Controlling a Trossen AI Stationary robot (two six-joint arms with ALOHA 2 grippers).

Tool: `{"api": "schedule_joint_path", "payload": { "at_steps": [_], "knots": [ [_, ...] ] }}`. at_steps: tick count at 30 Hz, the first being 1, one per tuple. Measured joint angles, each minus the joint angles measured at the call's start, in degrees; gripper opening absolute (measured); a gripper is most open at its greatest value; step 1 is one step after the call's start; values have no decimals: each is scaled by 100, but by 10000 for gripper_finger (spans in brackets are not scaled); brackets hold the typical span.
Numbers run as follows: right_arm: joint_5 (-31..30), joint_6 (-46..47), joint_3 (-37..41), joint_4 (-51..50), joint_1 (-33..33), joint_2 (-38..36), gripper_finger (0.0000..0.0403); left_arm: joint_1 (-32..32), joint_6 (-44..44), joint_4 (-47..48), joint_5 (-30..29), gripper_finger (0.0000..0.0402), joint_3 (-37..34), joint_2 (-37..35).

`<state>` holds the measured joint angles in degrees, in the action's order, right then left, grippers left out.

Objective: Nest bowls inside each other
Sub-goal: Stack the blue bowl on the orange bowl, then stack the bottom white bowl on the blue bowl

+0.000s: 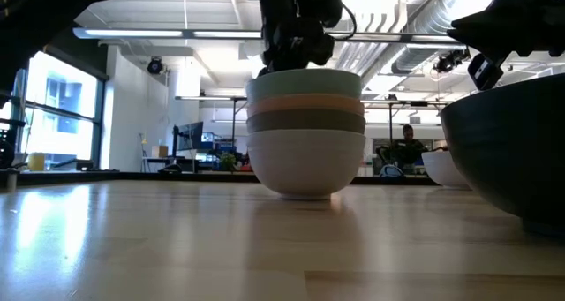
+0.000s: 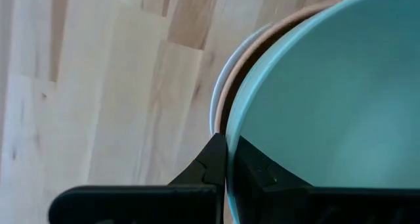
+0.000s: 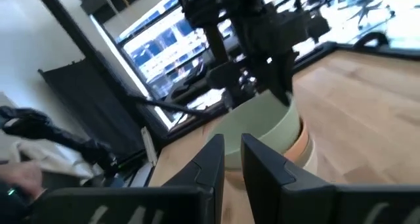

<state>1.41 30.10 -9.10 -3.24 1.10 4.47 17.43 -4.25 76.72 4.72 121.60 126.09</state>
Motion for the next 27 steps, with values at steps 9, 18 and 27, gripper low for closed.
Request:
{"api": "schedule_joint_path", "payload": {
  "at_steps": [9,18,27],
  "knots": [
    [339,417,-21,-856,-2,0,44,-53,109,1,-7,3,-2,119],
    [-39,-256,-902,-2238,-2,7,44,-59,150,6,-71,63,175,67],
    [-445,-73,-2006,-4346,-2,175,44,-134,214,-48,-125,117,727,64]
  ]
}}
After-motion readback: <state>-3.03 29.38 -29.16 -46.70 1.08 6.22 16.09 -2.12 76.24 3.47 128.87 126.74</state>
